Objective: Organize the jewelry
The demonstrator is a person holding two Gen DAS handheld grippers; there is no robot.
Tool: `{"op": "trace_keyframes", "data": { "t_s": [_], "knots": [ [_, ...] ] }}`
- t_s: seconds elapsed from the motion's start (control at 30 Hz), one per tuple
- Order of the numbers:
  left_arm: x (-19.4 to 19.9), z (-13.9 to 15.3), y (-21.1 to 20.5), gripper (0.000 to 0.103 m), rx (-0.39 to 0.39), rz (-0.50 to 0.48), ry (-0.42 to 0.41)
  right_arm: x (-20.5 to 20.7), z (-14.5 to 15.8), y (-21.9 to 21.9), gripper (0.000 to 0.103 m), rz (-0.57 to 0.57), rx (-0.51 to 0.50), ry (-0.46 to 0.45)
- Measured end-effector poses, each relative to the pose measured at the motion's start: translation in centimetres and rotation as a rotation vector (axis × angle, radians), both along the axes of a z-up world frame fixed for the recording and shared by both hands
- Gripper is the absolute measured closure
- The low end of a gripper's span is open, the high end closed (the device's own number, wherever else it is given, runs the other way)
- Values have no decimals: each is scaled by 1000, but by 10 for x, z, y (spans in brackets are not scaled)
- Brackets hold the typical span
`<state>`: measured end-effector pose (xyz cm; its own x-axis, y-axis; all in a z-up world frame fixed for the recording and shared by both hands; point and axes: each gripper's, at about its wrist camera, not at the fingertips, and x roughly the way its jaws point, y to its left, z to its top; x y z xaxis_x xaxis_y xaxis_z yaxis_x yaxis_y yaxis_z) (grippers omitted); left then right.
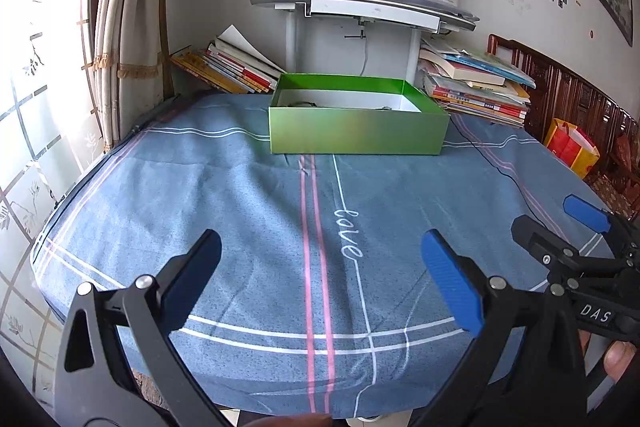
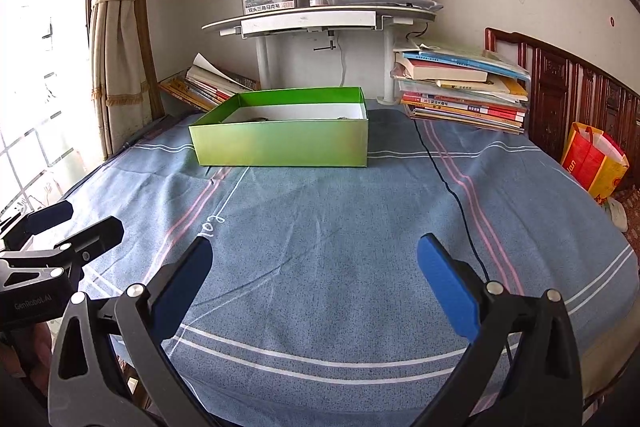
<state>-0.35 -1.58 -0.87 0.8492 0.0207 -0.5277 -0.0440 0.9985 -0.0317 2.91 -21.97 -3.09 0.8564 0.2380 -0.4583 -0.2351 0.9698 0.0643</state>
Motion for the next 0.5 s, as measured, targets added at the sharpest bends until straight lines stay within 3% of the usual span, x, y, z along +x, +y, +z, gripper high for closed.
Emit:
{"op": "trace_keyframes", "data": {
  "t_s": [0.5],
  "knots": [
    [1,-3,-3,4,4,-7,7,-2,1,0,3,-2,1,-12]
  ]
}}
